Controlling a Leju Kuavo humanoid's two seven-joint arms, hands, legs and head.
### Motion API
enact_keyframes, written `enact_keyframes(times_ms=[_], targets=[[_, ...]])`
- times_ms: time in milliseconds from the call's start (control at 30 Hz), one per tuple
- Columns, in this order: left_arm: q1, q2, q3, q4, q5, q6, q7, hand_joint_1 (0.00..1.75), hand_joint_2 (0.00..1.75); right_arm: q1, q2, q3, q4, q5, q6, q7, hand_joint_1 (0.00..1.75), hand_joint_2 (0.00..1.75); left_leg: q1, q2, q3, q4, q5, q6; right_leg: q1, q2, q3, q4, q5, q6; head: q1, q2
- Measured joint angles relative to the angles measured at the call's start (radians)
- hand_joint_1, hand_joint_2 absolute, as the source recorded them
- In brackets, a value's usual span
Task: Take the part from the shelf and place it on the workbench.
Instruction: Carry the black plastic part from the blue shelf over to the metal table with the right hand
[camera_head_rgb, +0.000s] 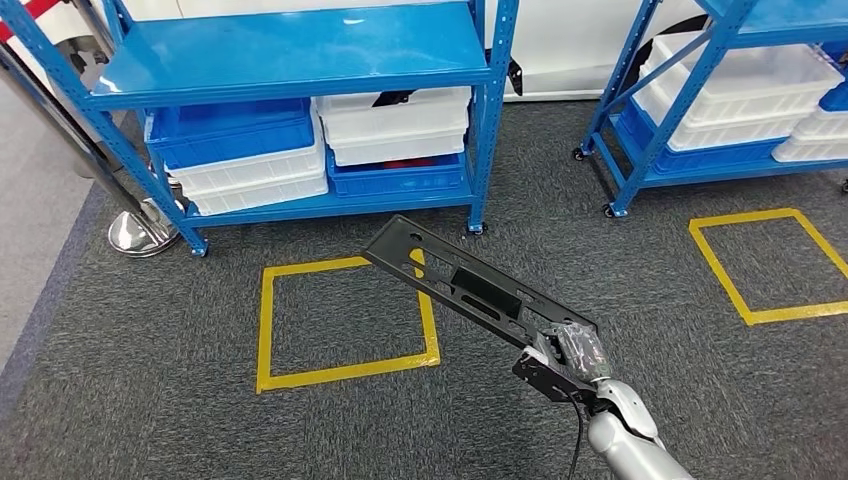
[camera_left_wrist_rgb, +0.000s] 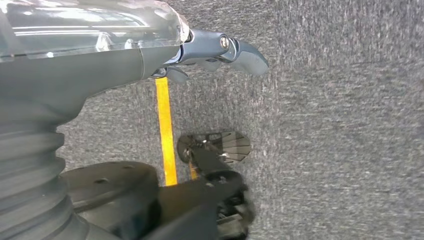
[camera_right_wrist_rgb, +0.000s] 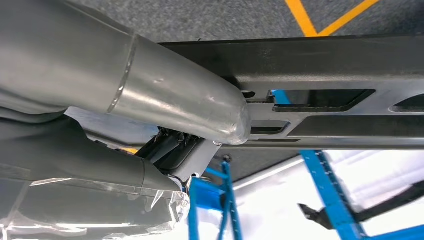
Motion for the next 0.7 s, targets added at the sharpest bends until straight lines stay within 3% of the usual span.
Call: enact_keyframes(times_ms=[33, 100, 167, 233, 267, 300, 333, 367, 400, 467, 533, 600, 633, 700], targets=[[-0.001, 0.0, 0.0, 0.0, 0.0, 0.0, -0.001, 0.0, 1.75, 0.0, -0.001, 0.0, -0.001, 0.0, 0.0, 0.0, 1.64, 0.0, -0.004, 0.003, 0.005, -0.014, -0.002, 0.007, 0.002, -0.007, 0.001, -0.001, 0.0, 0.006, 0.0, 0.0], [0.001, 0.0, 0.0, 0.0, 0.0, 0.0, -0.002, 0.0, 1.75, 0.001, -0.002, -0.001, -0.004, 0.001, 0.001, 0.001, 1.64, 0.0, -0.005, -0.015, 0.002, -0.019, 0.004, 0.022, 0.002, -0.018, 0.002, -0.002, -0.001, 0.019, 0.0, 0.0], [0.002, 0.0, 0.0, 0.0, 0.002, 0.001, -0.002, 0.0, 1.75, 0.001, -0.002, -0.001, -0.006, 0.003, 0.002, 0.002, 1.64, 0.0, -0.002, -0.031, 0.002, -0.029, 0.012, 0.036, -0.003, 0.008, -0.009, 0.026, -0.026, 0.029, 0.0, 0.0], [0.0, 0.0, 0.0, 0.0, 0.002, 0.005, 0.002, 0.0, 1.75, 0.003, -0.003, -0.002, -0.007, 0.008, 0.006, 0.005, 1.64, 0.0, -0.001, -0.048, 0.002, -0.033, 0.017, 0.044, -0.003, 0.049, -0.058, 0.13, -0.085, 0.031, 0.0, 0.0], [0.0, 0.0, 0.0, 0.0, 0.002, 0.007, 0.004, 0.0, 1.75, 0.005, -0.003, -0.002, -0.006, 0.011, 0.008, 0.006, 1.64, 0.0, -0.002, -0.057, 0.001, -0.032, 0.018, 0.046, -0.002, 0.058, -0.089, 0.194, -0.114, 0.03, 0.0, 0.0], [0.0, 0.0, 0.0, 0.0, 0.003, 0.009, 0.006, 0.0, 1.75, 0.008, -0.003, -0.002, -0.005, 0.014, 0.01, 0.008, 1.64, 0.0, -0.003, -0.069, 0.0, -0.031, 0.018, 0.047, -0.001, 0.062, -0.116, 0.248, -0.13, 0.03, 0.0, 0.0], [0.001, 0.0, 0.0, 0.0, 0.003, 0.01, 0.008, 0.0, 1.75, 0.011, -0.003, -0.002, -0.004, 0.016, 0.01, 0.009, 1.64, 0.0, -0.004, -0.081, -0.001, -0.03, 0.018, 0.047, 0.0, 0.064, -0.129, 0.269, -0.127, 0.029, 0.0, 0.0], [0.002, 0.0, 0.0, 0.0, 0.003, 0.01, 0.008, 0.0, 1.75, 0.013, -0.003, -0.002, -0.004, 0.018, 0.011, 0.009, 1.64, 0.0, -0.005, -0.093, -0.001, -0.027, 0.018, 0.047, 0.001, 0.066, -0.124, 0.254, -0.104, 0.028, 0.0, 0.0], [0.003, 0.0, 0.0, 0.0, 0.004, 0.011, 0.009, 0.0, 1.75, 0.014, -0.003, -0.002, -0.004, 0.019, 0.012, 0.008, 1.64, 0.0, -0.005, -0.107, -0.001, -0.025, 0.017, 0.046, 0.001, 0.071, -0.102, 0.203, -0.068, 0.025, 0.0, 0.0], [0.002, -0.001, 0.0, 0.0, 0.006, 0.011, 0.008, 0.0, 1.75, 0.008, -0.003, -0.002, -0.002, 0.019, 0.015, 0.003, 1.64, 0.0, -0.006, -0.129, -0.004, -0.017, 0.015, 0.041, -0.001, 0.108, -0.043, 0.073, -0.01, 0.017, 0.0, 0.0], [0.003, -0.001, 0.001, 0.0, 0.007, 0.012, 0.007, 0.0, 1.75, 0.004, -0.004, -0.002, 0.001, 0.025, 0.013, -0.003, 1.64, 0.0, -0.005, -0.149, -0.011, -0.013, 0.016, 0.031, 0.0, 0.131, -0.016, 0.012, 0.002, 0.011, 0.0, 0.0], [0.007, 0.0, 0.002, 0.0, 0.008, 0.013, 0.006, 0.0, 1.75, 0.003, -0.005, -0.002, 0.002, 0.036, 0.008, -0.006, 1.64, 0.0, -0.004, -0.164, -0.017, -0.015, 0.019, 0.02, 0.001, 0.115, -0.015, 0.007, 0.003, 0.003, 0.0, 0.0], [0.01, 0.001, 0.003, 0.0, 0.008, 0.013, 0.006, 0.0, 1.75, 0.002, -0.006, -0.002, 0.0, 0.04, 0.007, -0.007, 1.64, 0.0, -0.005, -0.153, -0.021, -0.009, 0.015, 0.014, -0.001, 0.105, -0.013, 0.004, 0.005, -0.004, 0.0, 0.0], [0.01, 0.003, 0.004, 0.0, 0.008, 0.014, 0.008, 0.0, 1.75, 0.002, -0.01, -0.002, -0.006, 0.045, 0.007, -0.008, 1.64, 0.0, -0.007, -0.104, -0.047, 0.047, -0.02, 0.004, -0.005, 0.083, -0.009, -0.002, 0.007, -0.015, 0.0, 0.0]])
